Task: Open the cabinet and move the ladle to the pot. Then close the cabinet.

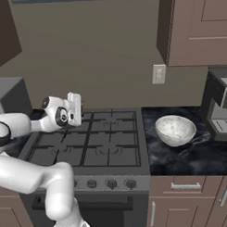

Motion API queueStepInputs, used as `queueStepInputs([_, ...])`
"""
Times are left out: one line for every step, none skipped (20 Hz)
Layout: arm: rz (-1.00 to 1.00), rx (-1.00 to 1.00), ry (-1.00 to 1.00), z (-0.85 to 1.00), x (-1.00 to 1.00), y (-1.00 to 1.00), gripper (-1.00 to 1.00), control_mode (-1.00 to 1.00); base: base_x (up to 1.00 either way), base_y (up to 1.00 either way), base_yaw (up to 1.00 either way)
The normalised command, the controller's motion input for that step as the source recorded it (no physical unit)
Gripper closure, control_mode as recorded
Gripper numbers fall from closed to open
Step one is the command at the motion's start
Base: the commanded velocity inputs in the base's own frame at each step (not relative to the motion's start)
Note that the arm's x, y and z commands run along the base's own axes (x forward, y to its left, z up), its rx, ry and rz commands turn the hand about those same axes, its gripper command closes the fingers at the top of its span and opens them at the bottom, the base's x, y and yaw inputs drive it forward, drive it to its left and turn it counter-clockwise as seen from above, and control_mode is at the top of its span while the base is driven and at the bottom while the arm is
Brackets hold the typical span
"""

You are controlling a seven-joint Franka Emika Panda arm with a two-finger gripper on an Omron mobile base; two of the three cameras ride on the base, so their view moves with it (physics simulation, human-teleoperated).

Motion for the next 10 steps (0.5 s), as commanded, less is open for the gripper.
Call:
queueStepInputs([0.00,0.11,0.22,0.01,-0.25,0.00,-1.00,-1.00,0.00,0.00,0.00])
queueStepInputs([0.00,0.11,0.23,0.00,-0.28,0.00,-1.00,-1.00,0.00,0.00,0.00])
queueStepInputs([0.00,0.10,0.24,0.00,-0.34,0.00,-1.00,-1.00,0.00,0.00,0.00])
queueStepInputs([0.00,0.11,0.25,0.00,-0.35,0.00,-1.00,-1.00,0.00,0.00,0.00])
queueStepInputs([0.00,0.09,0.23,0.00,-0.32,0.00,-1.00,-1.00,0.00,0.00,0.00])
queueStepInputs([0.00,0.08,0.20,0.10,-0.28,0.00,-1.00,-1.00,0.00,0.00,0.00])
queueStepInputs([0.00,0.06,0.11,0.21,-0.24,0.00,-1.00,-1.00,0.00,0.00,0.00])
queueStepInputs([0.00,0.02,0.01,0.19,-0.25,0.00,-1.00,-1.00,0.00,0.00,0.00])
queueStepInputs([0.00,0.00,0.00,0.16,-0.31,0.00,-1.00,-1.00,0.00,0.00,0.00])
queueStepInputs([0.00,0.00,0.00,0.19,-0.31,0.00,-1.00,-1.00,0.00,0.00,0.00])
